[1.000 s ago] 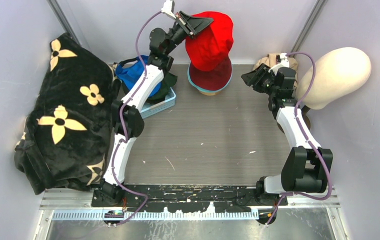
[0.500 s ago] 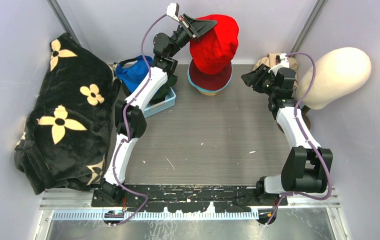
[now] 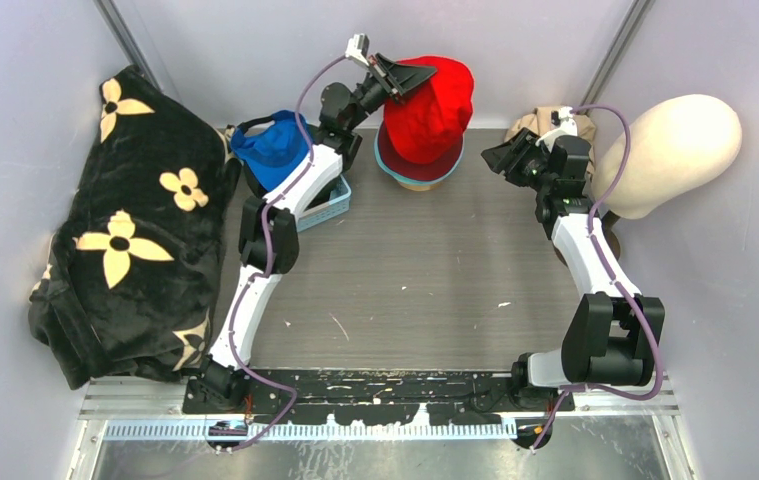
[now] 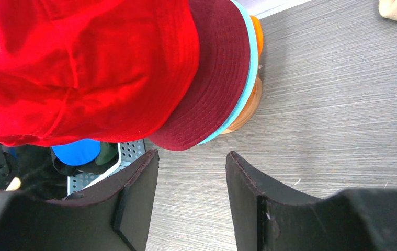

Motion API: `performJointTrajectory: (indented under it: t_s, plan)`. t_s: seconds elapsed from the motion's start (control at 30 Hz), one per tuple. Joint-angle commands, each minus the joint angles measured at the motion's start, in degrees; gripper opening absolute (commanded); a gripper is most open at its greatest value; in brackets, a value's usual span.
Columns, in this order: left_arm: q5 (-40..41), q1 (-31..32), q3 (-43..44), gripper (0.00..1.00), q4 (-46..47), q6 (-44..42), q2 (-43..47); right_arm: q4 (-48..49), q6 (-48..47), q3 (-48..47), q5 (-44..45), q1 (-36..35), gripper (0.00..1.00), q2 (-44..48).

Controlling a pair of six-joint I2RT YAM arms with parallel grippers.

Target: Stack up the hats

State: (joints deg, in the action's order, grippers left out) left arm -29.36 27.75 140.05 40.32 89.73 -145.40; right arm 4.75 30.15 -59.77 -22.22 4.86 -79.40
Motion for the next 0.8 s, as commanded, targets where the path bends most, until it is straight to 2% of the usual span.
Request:
performJointTrajectory:
  t_s: [0.0,0.43,0.77]
  plan:
    - [0.62,-0.29,-2.17,0.00,3.28,-1.53,3.43,3.07,0.61,-0.35,-0.63,0.50,0.55,0.67]
    - [1.57,-4.89,-3.72,0.00,-3.31,-3.69,2.38,8.90,1.99,-0.35,-4.79,0.48,0.62,-3.37]
    - [-1.19,-6.19,0.00,0.02,-8.11,-4.32,-1.02,9.92,2.72,-7.19,-8.03,0.09,0.62,-10.17]
